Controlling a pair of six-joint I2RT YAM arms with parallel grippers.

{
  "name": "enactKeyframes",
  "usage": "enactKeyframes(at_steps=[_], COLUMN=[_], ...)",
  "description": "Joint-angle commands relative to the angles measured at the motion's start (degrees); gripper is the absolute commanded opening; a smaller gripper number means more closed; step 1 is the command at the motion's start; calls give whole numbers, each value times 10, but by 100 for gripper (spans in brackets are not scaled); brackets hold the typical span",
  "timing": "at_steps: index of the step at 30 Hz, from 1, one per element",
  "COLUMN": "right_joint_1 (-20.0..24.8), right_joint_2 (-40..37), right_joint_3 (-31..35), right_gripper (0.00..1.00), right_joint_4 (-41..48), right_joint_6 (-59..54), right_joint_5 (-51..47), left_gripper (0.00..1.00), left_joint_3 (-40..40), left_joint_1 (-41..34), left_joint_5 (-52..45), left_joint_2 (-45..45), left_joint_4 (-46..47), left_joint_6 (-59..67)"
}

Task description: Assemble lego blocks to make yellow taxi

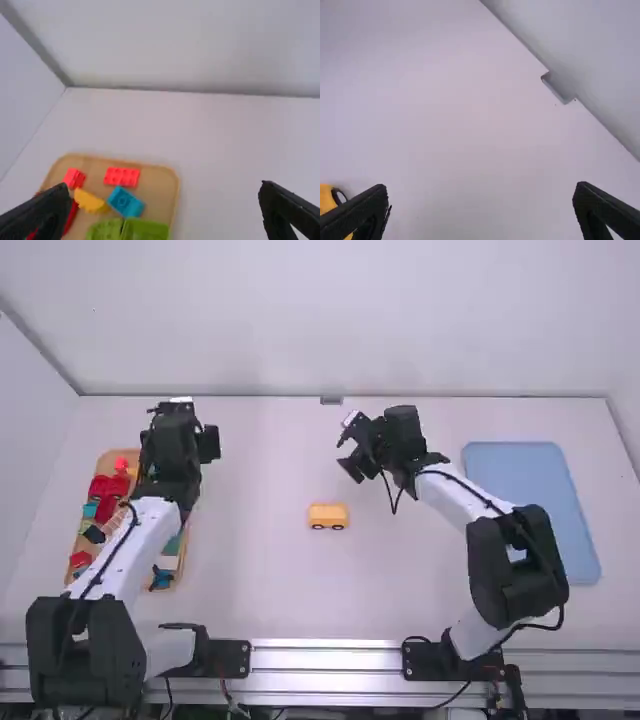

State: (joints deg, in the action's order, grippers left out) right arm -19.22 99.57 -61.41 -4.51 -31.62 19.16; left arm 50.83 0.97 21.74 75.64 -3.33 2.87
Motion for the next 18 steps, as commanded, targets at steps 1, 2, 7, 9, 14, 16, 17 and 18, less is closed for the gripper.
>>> enactKeyframes(at_steps=[1, 2, 7, 9, 14, 16, 17, 18], right_joint_1=[-10, -13, -23, -22, -23, -21, -22, -22], right_joint_2=[-18, -18, -18, -18, -18, -18, -18, -18], right_joint_3=[4, 4, 4, 4, 4, 4, 4, 4], right_gripper=[98, 98, 98, 98, 98, 98, 98, 98], right_joint_4=[-11, -18, -38, -39, -43, -43, -43, -43], right_joint_6=[1, 1, 1, 1, 1, 1, 1, 1], right_joint_5=[3, 3, 1, 1, 1, 1, 1, 1], left_gripper=[99, 99, 99, 99, 99, 99, 99, 99], left_joint_3=[64, 88, 224, 266, 424, 481, 532, 544], left_joint_1=[8, 15, 97, 124, 170, 171, 170, 170], left_joint_5=[16, 3, -114, -136, -138, -138, -137, -135], left_joint_2=[7, 16, 101, 136, 261, 305, 346, 356], left_joint_4=[34, 62, 196, 229, 366, 417, 459, 469], left_joint_6=[-7, -7, -7, -30, -55, -40, -28, -28])
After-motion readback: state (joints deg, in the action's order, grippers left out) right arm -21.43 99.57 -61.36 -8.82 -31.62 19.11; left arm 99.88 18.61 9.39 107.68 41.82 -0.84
